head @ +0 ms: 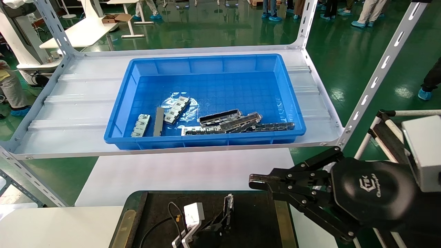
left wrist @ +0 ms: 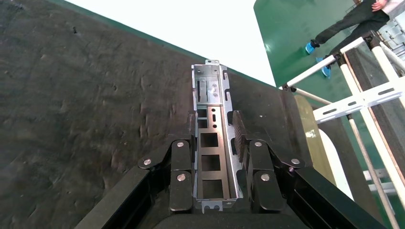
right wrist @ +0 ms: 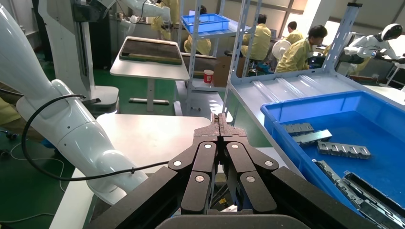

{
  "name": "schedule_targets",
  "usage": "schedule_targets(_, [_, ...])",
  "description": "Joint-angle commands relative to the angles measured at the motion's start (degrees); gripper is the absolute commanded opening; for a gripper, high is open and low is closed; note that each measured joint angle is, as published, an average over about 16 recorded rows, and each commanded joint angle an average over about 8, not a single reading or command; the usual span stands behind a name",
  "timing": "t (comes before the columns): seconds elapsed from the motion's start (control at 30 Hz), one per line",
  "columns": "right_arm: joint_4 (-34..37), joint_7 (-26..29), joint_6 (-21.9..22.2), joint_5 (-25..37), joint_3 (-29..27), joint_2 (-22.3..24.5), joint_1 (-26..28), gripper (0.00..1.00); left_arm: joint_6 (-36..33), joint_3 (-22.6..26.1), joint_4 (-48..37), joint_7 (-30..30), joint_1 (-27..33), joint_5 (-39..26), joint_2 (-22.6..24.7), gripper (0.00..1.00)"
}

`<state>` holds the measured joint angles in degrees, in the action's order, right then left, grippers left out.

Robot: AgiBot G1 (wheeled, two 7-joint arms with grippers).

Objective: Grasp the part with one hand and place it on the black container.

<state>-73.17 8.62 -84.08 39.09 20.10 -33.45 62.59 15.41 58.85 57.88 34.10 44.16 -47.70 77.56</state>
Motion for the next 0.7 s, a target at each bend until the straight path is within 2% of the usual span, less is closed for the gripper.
schedule_targets(0.03, [0.0,0.0,0.0,0.0,0.0,0.0,0.0,0.34,-0.03,-0.16,-0.35,1.03,-0.21,-0.97,0.09,0.15])
schedule_targets(0.2, [0.0,0.0,0.0,0.0,0.01,0.0,0.0,0.92,0.16,0.29,-0.9,3.78,-0.35,-2.98,0.15,0.76])
schedule_targets(0.23, [0.0,0.0,0.0,-0.01,0.01,0.0,0.0,0.99,0.22,0.42,-1.01,4.32,-0.35,-3.32,0.16,0.86])
schedule_targets(0.3, [0.0,-0.01,0.0,-0.01,0.01,0.0,0.0,1.0,0.4,0.72,-1.23,5.46,-0.33,-3.94,0.18,0.99])
schedule_targets(0.7, [0.0,-0.01,0.01,-0.01,0.02,0.01,0.01,1.0,1.45,3.09,-2.22,11.73,0.63,-6.79,0.12,1.0])
